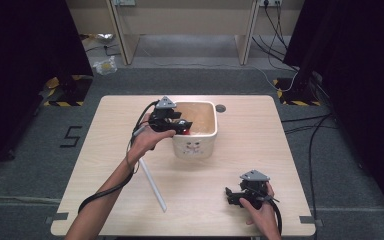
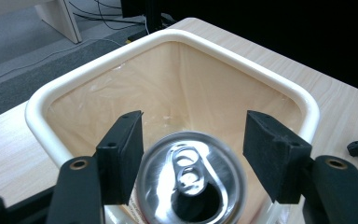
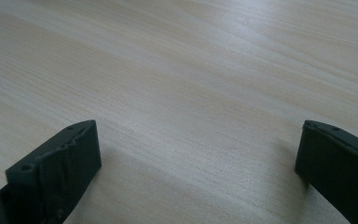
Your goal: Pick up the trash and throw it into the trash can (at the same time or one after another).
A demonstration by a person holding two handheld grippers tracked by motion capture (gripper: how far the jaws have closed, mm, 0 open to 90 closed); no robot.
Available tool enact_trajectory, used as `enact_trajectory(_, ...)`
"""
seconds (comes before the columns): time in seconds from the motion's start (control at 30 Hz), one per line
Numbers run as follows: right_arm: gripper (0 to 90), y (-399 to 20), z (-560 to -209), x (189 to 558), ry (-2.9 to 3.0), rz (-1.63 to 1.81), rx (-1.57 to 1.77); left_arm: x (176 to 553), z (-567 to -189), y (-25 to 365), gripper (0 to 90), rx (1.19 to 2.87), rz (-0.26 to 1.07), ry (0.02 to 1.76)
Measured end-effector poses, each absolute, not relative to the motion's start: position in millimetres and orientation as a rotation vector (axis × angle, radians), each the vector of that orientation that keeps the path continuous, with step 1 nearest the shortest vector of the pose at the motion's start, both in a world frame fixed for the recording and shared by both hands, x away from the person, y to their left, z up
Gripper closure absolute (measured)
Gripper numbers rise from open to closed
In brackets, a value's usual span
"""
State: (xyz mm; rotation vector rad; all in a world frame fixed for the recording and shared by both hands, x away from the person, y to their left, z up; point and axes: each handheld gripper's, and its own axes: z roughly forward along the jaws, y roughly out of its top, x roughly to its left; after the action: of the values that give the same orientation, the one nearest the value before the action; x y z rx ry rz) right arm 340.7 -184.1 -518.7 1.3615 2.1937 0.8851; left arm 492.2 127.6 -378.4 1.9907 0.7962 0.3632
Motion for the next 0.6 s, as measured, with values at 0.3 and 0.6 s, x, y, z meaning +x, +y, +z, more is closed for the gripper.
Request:
enact_trajectory(0.3,0.2,-184,-519,340,2.193,0.886,1.367,488,-370,132,28.9,1.959,0.362,0.811)
enact_trajectory(0.6,0.2,-184,-519,341,2.194,0.886,1.365,478,-360,148,25.7,1.927,0.365,0.838)
